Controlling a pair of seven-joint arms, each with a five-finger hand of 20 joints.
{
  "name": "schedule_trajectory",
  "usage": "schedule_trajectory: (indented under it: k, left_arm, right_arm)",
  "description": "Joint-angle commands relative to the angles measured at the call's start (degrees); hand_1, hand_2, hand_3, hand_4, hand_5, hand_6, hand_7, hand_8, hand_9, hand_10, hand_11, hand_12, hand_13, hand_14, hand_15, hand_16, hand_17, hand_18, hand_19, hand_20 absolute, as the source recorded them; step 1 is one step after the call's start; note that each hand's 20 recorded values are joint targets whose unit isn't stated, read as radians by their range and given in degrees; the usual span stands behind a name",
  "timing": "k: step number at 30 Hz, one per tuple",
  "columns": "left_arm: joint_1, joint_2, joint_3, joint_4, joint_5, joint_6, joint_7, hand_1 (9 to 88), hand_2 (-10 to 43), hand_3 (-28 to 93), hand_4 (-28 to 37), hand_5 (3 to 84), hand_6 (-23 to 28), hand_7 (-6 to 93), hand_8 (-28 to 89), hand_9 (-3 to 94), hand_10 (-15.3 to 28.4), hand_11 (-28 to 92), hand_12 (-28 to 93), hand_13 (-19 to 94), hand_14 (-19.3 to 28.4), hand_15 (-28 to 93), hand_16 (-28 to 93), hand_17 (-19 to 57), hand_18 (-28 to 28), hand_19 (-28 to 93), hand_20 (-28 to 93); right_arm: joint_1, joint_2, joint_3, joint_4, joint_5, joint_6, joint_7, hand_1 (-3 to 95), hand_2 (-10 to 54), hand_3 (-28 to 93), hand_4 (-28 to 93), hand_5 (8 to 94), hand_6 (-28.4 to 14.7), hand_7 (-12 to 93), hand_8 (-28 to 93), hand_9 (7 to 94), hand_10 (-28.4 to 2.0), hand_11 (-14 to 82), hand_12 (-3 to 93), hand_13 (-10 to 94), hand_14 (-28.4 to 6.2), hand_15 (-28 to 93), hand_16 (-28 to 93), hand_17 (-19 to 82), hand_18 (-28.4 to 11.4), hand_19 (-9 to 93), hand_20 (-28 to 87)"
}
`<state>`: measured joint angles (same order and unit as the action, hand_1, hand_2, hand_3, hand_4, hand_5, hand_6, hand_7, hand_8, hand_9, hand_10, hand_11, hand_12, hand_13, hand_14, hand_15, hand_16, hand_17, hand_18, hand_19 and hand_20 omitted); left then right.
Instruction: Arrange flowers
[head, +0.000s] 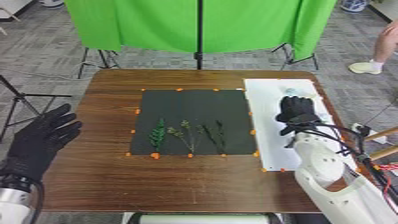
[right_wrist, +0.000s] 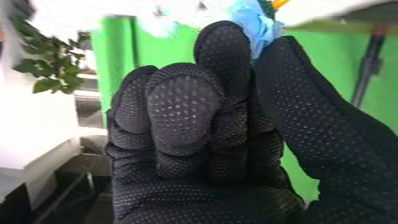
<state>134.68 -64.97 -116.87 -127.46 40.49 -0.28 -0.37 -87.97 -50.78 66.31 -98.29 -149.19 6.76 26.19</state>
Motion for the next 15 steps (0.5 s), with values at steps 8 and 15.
schedule_trajectory:
  k: [8, 15]
  left_arm:
    - [1.6, 1.28, -2.07, -0.55, -0.08, 1.00, -1.25, 26.8, 1.5, 71, -28.0, 34.9, 3.9, 24.5, -13, 27.8, 12.3, 32, 14, 22, 14.6, 50, -5, -8.3, 20.9, 49, 7]
    - [0.3, 2.66, -1.18, -0.13, -0.10, 1.49, -1.19, 26.8, 1.6, 71, -27.9, 34.9, 3.9, 24.5, -13, 27.8, 12.3, 32, 14, 22, 14.6, 50, -5, -8.3, 20.9, 50, 7]
  right_arm:
    - [22.5, -11.5, -16.7, 0.1, 0.4, 3.6, -18.6, 48.1, -9.5, 87, -28, 74.4, -2.1, 50, -15, 90.3, -2.7, 22.2, 52.1, 82, -2.5, 62, 32, 35, -17.5, 81, 37]
    - [29.7, -22.1, -24.4, 7.3, -2.1, 2.0, -29.2, 48.1, -9.5, 87, -28, 74.2, -2.0, 50, -15, 90.1, -2.6, 22.0, 52.1, 82, -2.3, 61, 32, 35, -17.1, 81, 37]
